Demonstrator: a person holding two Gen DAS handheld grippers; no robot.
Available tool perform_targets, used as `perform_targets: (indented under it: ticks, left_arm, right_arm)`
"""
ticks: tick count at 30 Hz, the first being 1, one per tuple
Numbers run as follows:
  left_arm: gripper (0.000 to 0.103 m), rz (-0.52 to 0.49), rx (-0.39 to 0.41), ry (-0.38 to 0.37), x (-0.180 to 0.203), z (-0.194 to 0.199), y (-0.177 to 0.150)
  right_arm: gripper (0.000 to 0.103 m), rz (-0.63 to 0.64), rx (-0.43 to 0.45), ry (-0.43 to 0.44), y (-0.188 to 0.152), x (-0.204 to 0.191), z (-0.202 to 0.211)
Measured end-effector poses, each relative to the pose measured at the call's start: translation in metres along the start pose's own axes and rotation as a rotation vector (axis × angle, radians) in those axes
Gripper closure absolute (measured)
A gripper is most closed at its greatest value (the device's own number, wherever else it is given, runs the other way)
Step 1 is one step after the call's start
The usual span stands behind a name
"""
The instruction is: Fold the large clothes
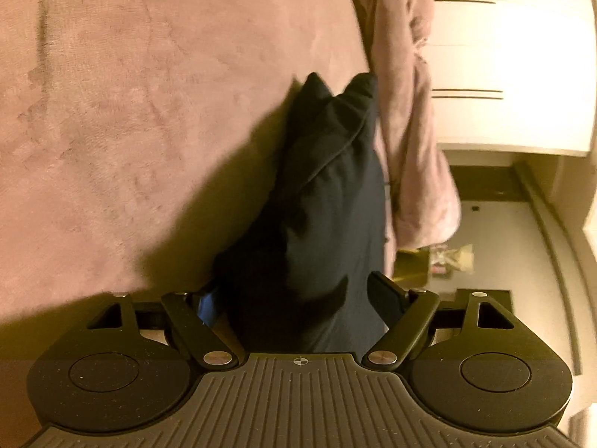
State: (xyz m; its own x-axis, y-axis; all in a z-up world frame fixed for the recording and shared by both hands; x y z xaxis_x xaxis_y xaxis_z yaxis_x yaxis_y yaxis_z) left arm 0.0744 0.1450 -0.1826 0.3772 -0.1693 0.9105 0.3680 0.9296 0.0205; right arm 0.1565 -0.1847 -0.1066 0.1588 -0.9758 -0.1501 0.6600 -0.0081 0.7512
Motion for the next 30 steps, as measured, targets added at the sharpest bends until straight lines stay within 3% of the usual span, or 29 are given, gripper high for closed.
perform_targets:
  ticks: [3,5,9,12,15,18,25,30]
  left_arm:
    - [0.020,-0.046,0.004,-0.063,0.007,0.005,0.001]
    - [0.020,-0.076,0.000,-0.040,0.009,0.001,0.003]
    - [0.020,-0.034,0.017,0.000,0.003,-0.015,0.010]
    - [0.021,-0.096,0.043,0.004,0.015,-0.029,0.012]
    - [0.039,-0.091,0.052,-0.026,0.019,-0.031,0.014]
    - [0.048,-0.119,0.037,-0.025,0.027,-0.027,0.016]
    - [0.052,-0.262,0.026,0.001,0.073,-0.018,0.011]
    - [0.054,-0.396,0.018,0.022,0.110,-0.015,-0.005]
  right_arm:
    - [0.050,-0.001,0.009,0.005,0.001,-0.002,0.005]
    - [0.050,-0.004,0.020,0.008,0.001,-0.003,0.007]
    - [0.050,-0.004,0.019,0.010,0.003,-0.008,0.004]
    - [0.052,0.021,0.023,0.012,0.003,-0.013,0.003]
    - [0.064,0.021,0.046,0.018,0.006,-0.015,0.002]
    - [0.068,-0.004,0.080,0.028,0.007,-0.014,0.001]
    - [0.086,0.085,0.060,0.020,-0.003,-0.027,-0.014]
    - [0.088,0.170,0.001,0.032,-0.010,-0.032,-0.030]
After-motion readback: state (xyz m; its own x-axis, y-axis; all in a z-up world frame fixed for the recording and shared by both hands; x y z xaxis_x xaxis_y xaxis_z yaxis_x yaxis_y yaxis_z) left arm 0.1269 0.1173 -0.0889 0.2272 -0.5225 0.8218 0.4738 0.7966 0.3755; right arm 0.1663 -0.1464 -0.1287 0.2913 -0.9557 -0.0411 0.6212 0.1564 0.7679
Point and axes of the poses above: each gripper's, at about its wrist camera, not at the fingertips, and z roughly against the way its jaws point, x to its right, y to its top, the point moved 1 cm from there along -z, roughly the way its jaws point, and after that the axes turned 4 degrees about x, right-handed, at the moved point
